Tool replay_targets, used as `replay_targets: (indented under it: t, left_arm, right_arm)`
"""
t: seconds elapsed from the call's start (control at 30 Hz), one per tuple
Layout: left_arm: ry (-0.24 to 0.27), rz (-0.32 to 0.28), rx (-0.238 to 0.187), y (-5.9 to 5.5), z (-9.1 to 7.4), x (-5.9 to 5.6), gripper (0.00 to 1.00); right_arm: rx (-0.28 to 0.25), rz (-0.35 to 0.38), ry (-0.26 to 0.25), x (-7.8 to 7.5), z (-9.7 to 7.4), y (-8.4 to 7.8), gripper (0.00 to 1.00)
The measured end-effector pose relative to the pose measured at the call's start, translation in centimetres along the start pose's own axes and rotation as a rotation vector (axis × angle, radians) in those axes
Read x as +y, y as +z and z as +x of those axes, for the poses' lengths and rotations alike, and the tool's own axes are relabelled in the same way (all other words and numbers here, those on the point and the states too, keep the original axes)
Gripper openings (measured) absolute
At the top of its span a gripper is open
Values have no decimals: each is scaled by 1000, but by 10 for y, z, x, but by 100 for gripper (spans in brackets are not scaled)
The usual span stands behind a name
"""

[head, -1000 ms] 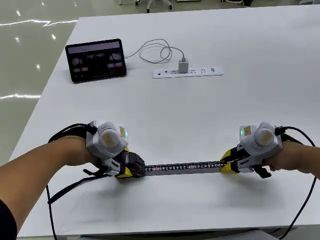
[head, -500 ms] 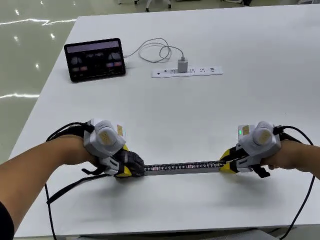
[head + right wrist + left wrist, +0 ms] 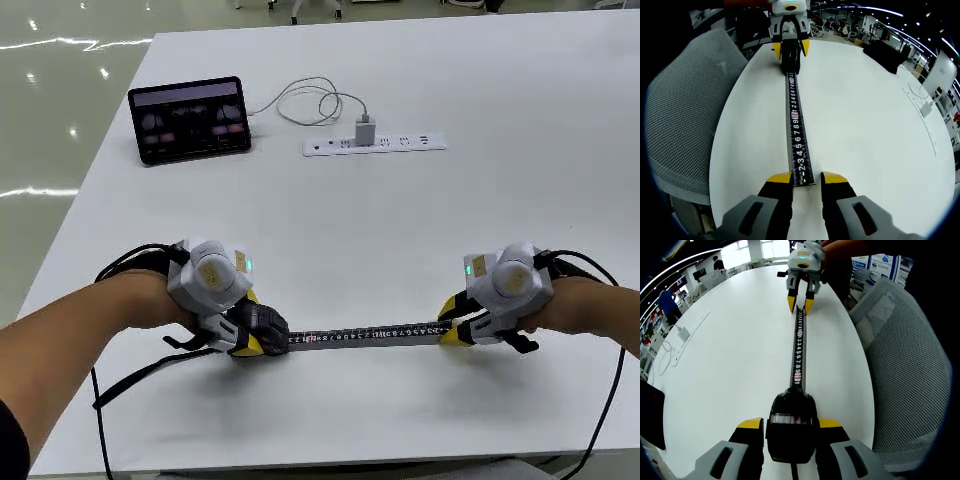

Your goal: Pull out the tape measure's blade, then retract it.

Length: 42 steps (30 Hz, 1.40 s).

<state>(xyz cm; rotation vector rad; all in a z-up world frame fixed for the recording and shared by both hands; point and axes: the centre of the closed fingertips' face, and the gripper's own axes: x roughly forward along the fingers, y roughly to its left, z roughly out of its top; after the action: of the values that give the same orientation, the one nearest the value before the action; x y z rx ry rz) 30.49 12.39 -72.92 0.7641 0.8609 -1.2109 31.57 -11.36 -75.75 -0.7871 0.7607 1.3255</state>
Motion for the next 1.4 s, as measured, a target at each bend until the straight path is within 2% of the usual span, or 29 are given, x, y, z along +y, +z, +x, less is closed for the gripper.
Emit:
replay_targets:
  t: [0.17,0.2,0.37,0.53,0.87,1.0,1.1,1.17,1.2,1.27,1.3,1.33,1.37,1.4]
  left_arm:
    - [13,-15,13,-6,-2,1,38]
    - [14,-39,8,-7,-4,2,41]
    - [34,-60,-16,-6,-9,8,51]
    - [52,-72,-18,-7,-11,12,54]
    - [86,-146,-60,-6,-14,18,72]
    - [112,-256,-82,-6,-16,20,86]
    - [110,-311,-98,-7,-16,19,89]
    - [131,-366,-119,-9,-16,21,95]
    - [146,-404,-135,-10,-17,23,97]
    - [188,-449,-178,-7,-20,28,100]
    - [198,-491,-214,-6,-21,27,100]
    - [200,-510,-221,-7,-21,26,100]
    - [210,-553,-246,-9,-21,25,100]
    - [212,-563,-254,-10,-22,23,100]
  right_arm:
    - [-1,17,16,4,-2,0,21]
    - [-3,25,20,4,-2,-1,22]
    - [0,37,19,2,-7,-3,26]
    - [1,51,19,1,-10,-5,28]
    - [-3,81,19,4,-10,-7,31]
    - [-13,109,7,3,-10,-5,32]
    - [-14,155,-16,1,-10,-5,33]
    - [-43,209,-23,2,-10,-1,37]
    - [-72,243,-33,2,-10,3,38]
    - [-88,259,-73,-1,-10,3,42]
    - [-104,281,-75,1,-10,3,44]
    - [-107,290,-77,1,-10,3,45]
    - [-111,303,-91,3,-10,0,46]
    - [-117,317,-101,3,-10,0,47]
